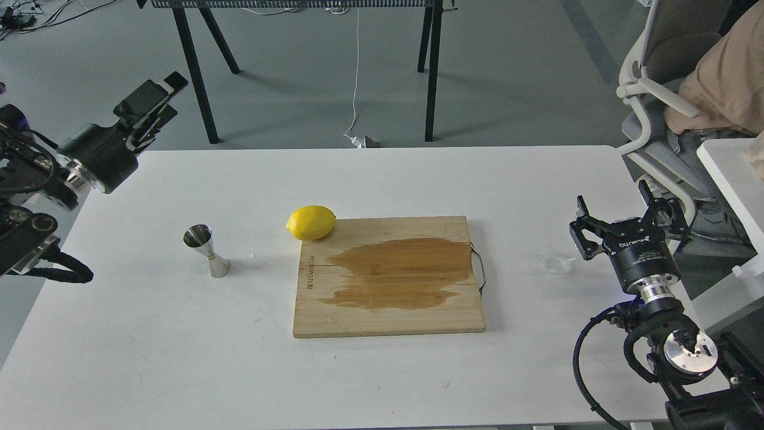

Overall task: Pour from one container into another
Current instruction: 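Lower the left gripper toward the metal jigger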

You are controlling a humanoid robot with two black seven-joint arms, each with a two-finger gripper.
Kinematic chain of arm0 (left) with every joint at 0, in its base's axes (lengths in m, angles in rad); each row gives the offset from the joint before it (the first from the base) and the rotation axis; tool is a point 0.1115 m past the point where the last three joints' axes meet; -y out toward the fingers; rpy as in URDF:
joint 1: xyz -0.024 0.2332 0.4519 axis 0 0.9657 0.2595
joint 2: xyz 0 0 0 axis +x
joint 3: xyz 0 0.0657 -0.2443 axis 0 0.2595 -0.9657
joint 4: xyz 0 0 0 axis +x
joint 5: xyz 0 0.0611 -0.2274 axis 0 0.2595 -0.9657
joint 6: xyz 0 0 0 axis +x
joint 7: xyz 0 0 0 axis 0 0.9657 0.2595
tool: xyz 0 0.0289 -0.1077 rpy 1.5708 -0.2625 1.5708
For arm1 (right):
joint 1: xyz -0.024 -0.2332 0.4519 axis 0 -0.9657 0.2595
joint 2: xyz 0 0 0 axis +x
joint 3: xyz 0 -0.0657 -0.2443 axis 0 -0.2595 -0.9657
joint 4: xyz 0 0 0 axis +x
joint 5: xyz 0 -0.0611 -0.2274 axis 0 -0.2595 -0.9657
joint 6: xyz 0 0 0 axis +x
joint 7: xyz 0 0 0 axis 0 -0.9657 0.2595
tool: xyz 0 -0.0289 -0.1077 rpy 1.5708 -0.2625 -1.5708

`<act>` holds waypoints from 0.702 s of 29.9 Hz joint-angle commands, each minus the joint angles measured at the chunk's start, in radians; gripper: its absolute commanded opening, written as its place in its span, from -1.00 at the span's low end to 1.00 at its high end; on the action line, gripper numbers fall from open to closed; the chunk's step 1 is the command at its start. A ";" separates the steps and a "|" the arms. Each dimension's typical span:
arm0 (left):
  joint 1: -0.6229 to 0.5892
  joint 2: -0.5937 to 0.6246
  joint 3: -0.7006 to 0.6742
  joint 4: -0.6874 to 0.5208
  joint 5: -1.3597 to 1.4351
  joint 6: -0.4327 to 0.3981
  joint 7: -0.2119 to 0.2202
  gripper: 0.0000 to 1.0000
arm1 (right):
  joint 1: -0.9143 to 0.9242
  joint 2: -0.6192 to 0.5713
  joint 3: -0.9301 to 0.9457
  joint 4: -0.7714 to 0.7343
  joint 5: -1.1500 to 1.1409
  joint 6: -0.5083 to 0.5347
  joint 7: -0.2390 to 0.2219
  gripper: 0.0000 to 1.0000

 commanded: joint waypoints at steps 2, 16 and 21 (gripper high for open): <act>0.054 -0.004 -0.004 -0.014 0.218 0.242 0.000 0.97 | 0.000 0.000 0.000 0.000 0.000 0.000 0.002 0.98; 0.359 0.059 -0.006 -0.079 0.359 0.421 0.000 1.00 | -0.005 0.000 0.000 -0.002 0.000 0.000 0.002 0.98; 0.458 0.057 -0.007 -0.078 0.451 0.421 0.000 0.99 | -0.005 0.000 0.000 -0.002 0.000 0.000 0.002 0.98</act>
